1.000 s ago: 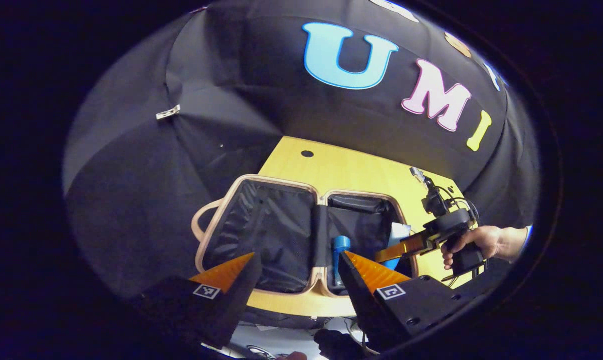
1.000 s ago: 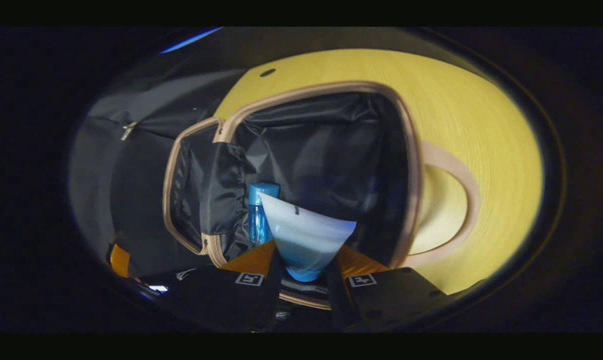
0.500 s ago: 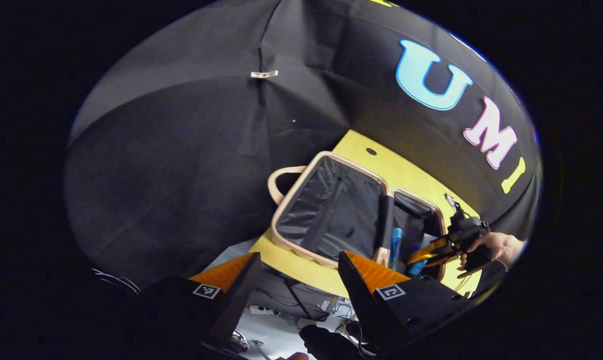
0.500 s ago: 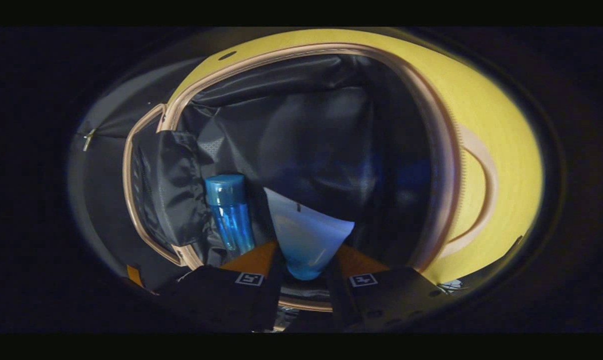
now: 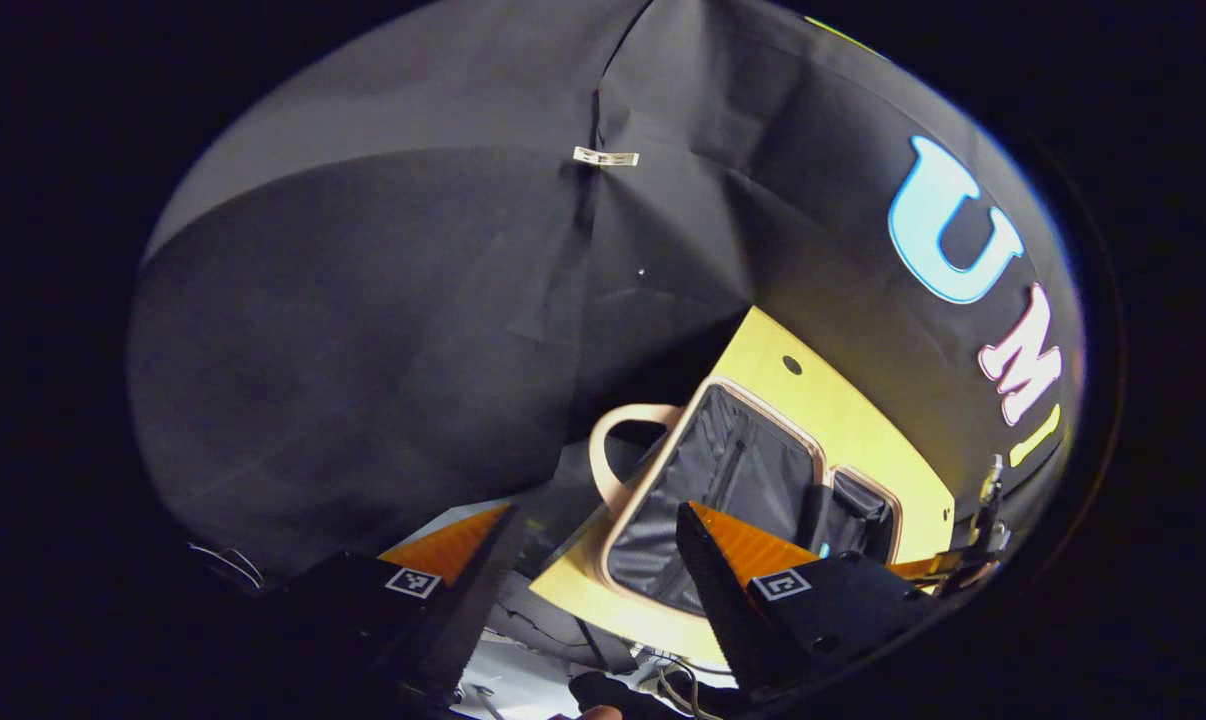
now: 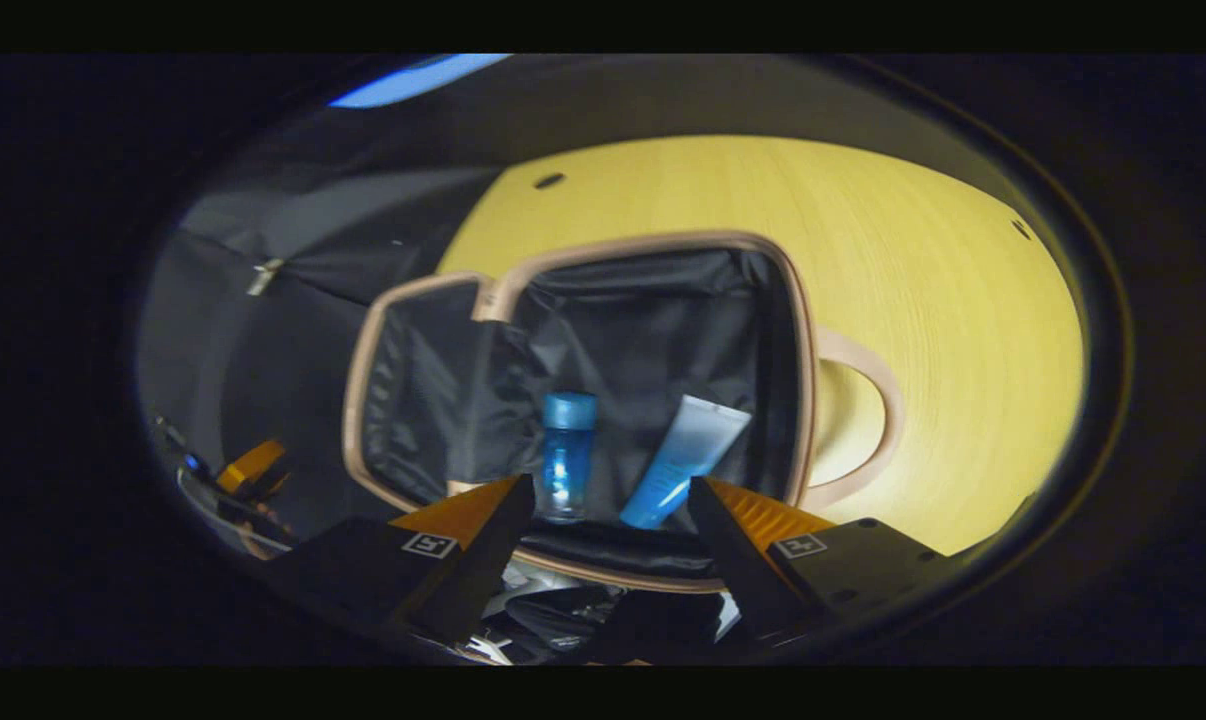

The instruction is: First open the suitcase, pack the skin care products into it, and then close the suitcase.

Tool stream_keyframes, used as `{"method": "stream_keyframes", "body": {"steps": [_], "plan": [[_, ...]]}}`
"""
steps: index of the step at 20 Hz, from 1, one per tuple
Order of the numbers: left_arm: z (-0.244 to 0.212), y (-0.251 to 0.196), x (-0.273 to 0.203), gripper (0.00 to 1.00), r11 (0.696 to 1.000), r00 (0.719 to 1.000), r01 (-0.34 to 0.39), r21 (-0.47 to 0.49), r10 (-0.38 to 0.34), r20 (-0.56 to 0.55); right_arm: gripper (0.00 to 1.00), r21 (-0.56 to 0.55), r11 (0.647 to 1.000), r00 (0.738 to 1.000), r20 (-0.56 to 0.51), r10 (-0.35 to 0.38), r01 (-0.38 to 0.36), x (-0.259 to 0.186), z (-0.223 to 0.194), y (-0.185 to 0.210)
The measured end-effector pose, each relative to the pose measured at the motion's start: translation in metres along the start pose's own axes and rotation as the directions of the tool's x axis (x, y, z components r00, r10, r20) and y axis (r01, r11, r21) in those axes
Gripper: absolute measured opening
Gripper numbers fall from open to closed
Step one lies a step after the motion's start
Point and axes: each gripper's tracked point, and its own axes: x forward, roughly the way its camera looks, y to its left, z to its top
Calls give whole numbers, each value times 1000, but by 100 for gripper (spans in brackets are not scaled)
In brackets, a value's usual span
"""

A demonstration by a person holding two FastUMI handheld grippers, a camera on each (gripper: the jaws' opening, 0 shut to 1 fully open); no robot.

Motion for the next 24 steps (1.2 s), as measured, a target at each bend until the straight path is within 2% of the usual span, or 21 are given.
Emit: {"method": "stream_keyframes", "body": {"steps": [3, 6, 9, 11, 13, 14, 15, 16, 18, 20, 21, 24], "plan": [[17, 6, 45, 97, 999, 998, -36, 41, 38, -45, 98, 14, 998, 997, 40, 63, -64, -34, 0, 2], [17, 7, 85, 97, 998, 991, -48, 43, 53, -119, 97, 27, 996, 996, 39, 84, -86, -63, -12, -9], [9, 19, 121, 95, 986, 971, -114, 122, 136, -194, 98, 106, 990, 995, 50, 85, -90, -88, -12, -25], [7, 22, 141, 94, 974, 958, -133, 184, 174, -226, 97, 120, 990, 995, 78, 64, -73, -101, -6, -41], [-2, 25, 160, 92, 962, 946, -130, 240, 194, -262, 97, 109, 993, 995, 100, 26, -37, -109, -2, -58], [-4, 18, 169, 91, 966, 947, -97, 242, 164, -275, 98, 111, 994, 994, 109, 12, -24, -113, 0, -63], [-6, 7, 175, 82, 972, 954, -55, 227, 118, -276, 98, 118, 993, 994, 111, 3, -16, -114, -1, -67], [-6, -3, 180, 63, 975, 960, -32, 221, 91, -265, 98, 131, 991, 994, 111, -1, -14, -116, -2, -69], [-3, -2, 185, 25, 948, 963, -65, 310, 141, -228, 98, 147, 989, 993, 120, 13, -31, -122, 0, -68], [7, -5, 171, 20, 916, 966, -72, 394, 162, -200, 98, 144, 989, 989, 146, 20, -41, -129, 4, -68], [13, -8, 163, 17, 908, 971, -60, 415, 148, -186, 97, 137, 990, 987, 160, 18, -40, -132, 5, -69], [31, -23, 133, 12, 909, 983, -37, 416, 109, -149, 98, 109, 993, 983, 182, 21, -42, -137, 5, -70]]}}
